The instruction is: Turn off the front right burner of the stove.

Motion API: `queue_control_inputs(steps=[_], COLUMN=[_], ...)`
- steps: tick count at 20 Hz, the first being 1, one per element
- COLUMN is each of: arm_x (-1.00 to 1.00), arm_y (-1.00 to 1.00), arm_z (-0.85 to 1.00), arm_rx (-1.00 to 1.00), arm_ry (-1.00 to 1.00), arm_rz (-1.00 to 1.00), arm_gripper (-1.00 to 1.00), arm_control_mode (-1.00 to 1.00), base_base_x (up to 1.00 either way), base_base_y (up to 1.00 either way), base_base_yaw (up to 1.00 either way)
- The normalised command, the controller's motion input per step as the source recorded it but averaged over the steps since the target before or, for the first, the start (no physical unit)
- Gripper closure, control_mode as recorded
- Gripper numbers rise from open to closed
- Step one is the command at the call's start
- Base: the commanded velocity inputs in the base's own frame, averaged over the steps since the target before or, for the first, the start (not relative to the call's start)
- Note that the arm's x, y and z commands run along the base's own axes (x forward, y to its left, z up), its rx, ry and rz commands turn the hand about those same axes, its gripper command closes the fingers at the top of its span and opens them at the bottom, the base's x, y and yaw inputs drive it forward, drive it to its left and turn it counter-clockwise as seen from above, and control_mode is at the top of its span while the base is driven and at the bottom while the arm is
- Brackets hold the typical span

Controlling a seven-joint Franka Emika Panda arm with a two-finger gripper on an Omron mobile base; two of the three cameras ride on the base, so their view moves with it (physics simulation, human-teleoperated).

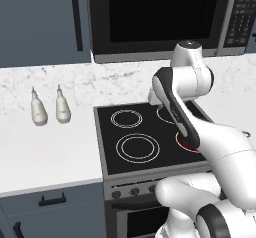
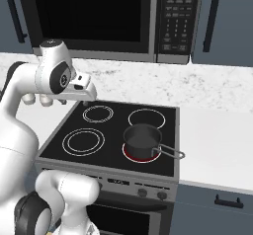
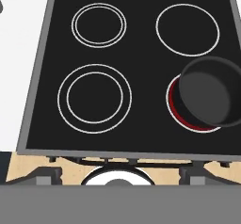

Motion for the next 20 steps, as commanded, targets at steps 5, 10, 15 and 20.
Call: queue_control_inputs(steps=[5,10,15,20], arm_x=[0.0,0.0,0.0,0.0], arm_y=[0.0,0.0,0.01,0.02], arm_z=[0.0,0.0,-0.01,-0.01], arm_rx=[0.0,0.0,0.0,0.0], arm_ry=[0.0,0.0,0.0,0.0], arm_rz=[0.0,0.0,0.0,0.0], arm_gripper=[-1.0,-1.0,-1.0,-1.0], arm_control_mode=[-1.0,-1.0,-1.0,1.0], base_base_x=[0.0,0.0,0.0,0.0], base_base_y=[0.0,0.0,0.0,0.18], base_base_yaw=[0.0,0.0,0.0,0.0])
